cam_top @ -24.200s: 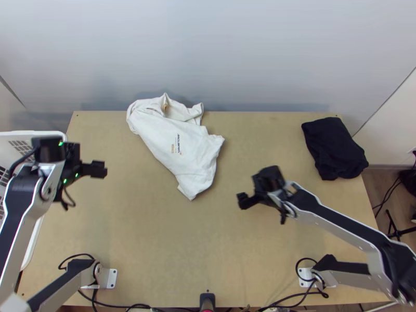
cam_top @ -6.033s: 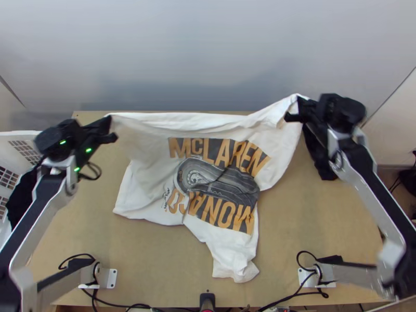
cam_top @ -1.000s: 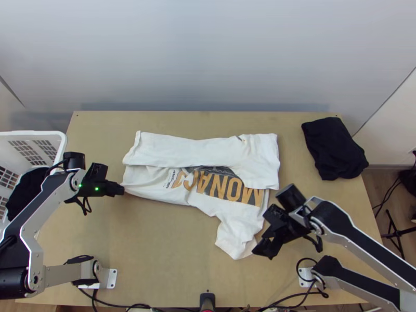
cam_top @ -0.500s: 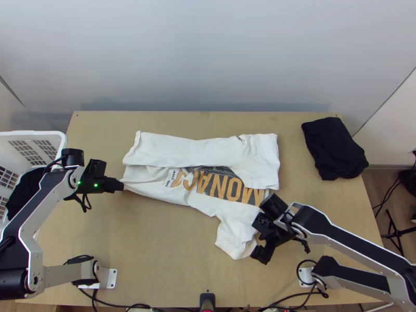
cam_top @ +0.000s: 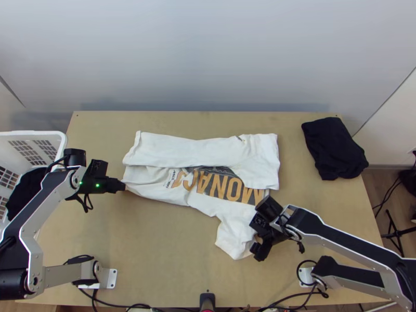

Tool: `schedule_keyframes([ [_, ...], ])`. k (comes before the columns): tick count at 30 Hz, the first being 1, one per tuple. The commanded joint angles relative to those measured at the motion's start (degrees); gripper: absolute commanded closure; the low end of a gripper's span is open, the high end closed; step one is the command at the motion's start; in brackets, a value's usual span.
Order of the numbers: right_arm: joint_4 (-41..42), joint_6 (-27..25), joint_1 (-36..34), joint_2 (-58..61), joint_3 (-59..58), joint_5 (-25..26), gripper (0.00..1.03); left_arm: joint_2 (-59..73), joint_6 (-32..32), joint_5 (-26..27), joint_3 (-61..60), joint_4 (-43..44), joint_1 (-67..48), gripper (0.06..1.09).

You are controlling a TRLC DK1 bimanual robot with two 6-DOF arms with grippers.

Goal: Fold the t-shirt

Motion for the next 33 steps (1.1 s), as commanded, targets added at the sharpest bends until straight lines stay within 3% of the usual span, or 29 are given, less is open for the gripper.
schedule_keyframes([
  [1, 0.7, -0.2, 3.4, 0.4, -1.2, 1.3, 0.87, -0.1, 0.0, 0.1, -0.2, -0.1, -0.3, 1.05],
  [2, 0.9, -0.2, 4.0, 0.4, -1.2, 1.5, 1.00, -0.2, 0.1, 0.1, -0.2, -0.1, -0.3, 1.05],
  [11, -4.8, -0.4, 3.8, 0.0, 3.7, 3.2, 1.00, -0.6, 1.2, 0.1, 0.6, -0.7, 1.6, 1.05],
  [17, -13.3, -3.3, -4.7, -2.3, 18.6, 3.9, 1.00, -1.0, 1.2, 0.1, 6.3, -5.8, 3.3, 1.05],
  [23, -15.7, -4.9, -11.5, -4.2, 33.4, 3.9, 1.00, -3.0, 0.4, 0.2, 14.6, -12.2, 3.5, 1.05],
  [33, -15.7, -8.9, -22.5, -0.1, 41.7, 3.3, 1.00, -1.8, -1.1, 0.2, 22.1, -17.6, 3.0, 1.05],
])
